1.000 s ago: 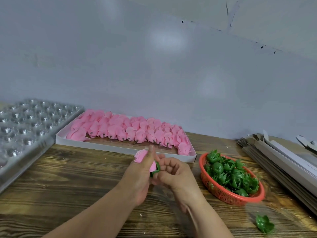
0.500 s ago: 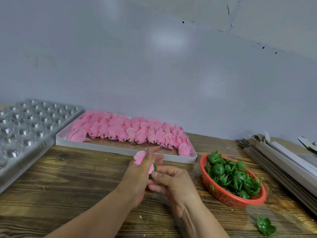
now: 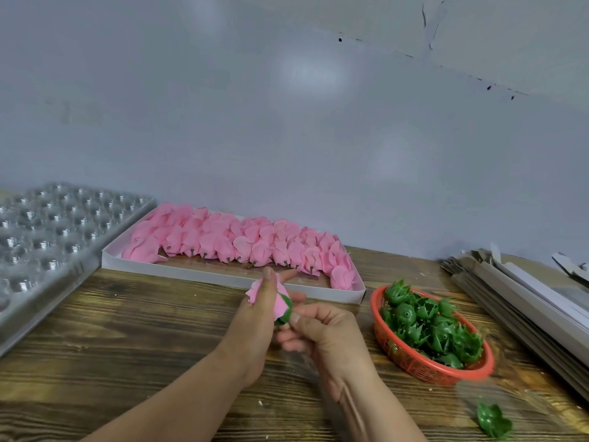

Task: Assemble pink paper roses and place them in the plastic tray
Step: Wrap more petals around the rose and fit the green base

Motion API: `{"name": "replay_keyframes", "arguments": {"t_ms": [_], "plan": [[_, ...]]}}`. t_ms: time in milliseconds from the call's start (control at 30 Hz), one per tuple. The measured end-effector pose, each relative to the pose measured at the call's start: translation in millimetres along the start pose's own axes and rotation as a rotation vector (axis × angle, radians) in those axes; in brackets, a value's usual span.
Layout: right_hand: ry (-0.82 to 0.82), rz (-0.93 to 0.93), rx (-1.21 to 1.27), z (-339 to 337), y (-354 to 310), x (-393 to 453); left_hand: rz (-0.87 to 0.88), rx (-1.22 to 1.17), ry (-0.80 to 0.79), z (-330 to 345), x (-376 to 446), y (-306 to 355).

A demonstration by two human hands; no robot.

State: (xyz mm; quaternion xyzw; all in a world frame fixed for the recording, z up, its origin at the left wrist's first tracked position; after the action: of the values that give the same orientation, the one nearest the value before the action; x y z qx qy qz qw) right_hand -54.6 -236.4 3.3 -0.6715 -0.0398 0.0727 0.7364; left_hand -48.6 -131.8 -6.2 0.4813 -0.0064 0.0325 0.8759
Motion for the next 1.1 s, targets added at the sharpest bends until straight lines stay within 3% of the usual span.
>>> {"name": "replay_keyframes", "arguments": {"t_ms": [267,433,600,900,1000,1100], "plan": [[0.03,-0.138,-0.039,-3.1,-1.9,0.6,-0.158,-0.067,-0.054,2.2,0.4,-6.7],[0.038,-0.117,-0.071,-9.7,0.8,4.8,-0.058,-0.055,-0.024,-0.3,1.9,-4.2],[0.065,-0.062,-0.064,-12.8,4.1,8.1,0.049,0.145,-0.082,-6.1,2.7,1.1],[0.046,-0.003,-0.056,-16.3,6.9,9.5,0.045,0.21,-0.056,-12.3,9.8,-3.2],[0.056,-0.02,-0.18,-17.7,7.1,8.0,0.01,0.206,-0.044,-13.1,11.6,-4.1],[0.165,-0.171,-0.49,-19.0,6.5,7.5,-0.019,0.217,-0.015,-14.5,13.5,-7.2]]}}
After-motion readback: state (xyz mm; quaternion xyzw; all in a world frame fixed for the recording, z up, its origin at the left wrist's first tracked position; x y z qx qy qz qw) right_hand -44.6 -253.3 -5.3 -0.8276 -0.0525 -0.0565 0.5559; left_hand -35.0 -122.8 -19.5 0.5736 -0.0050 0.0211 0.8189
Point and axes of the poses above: each hand's wrist, its own x-axis towards the middle knuckle, its own z-axis out of the palm, y = z × x, the point moved 2 cm from there along x, towards the middle knuckle, and after that the axes turned 10 degrees about -x, right-handed, at the moved point
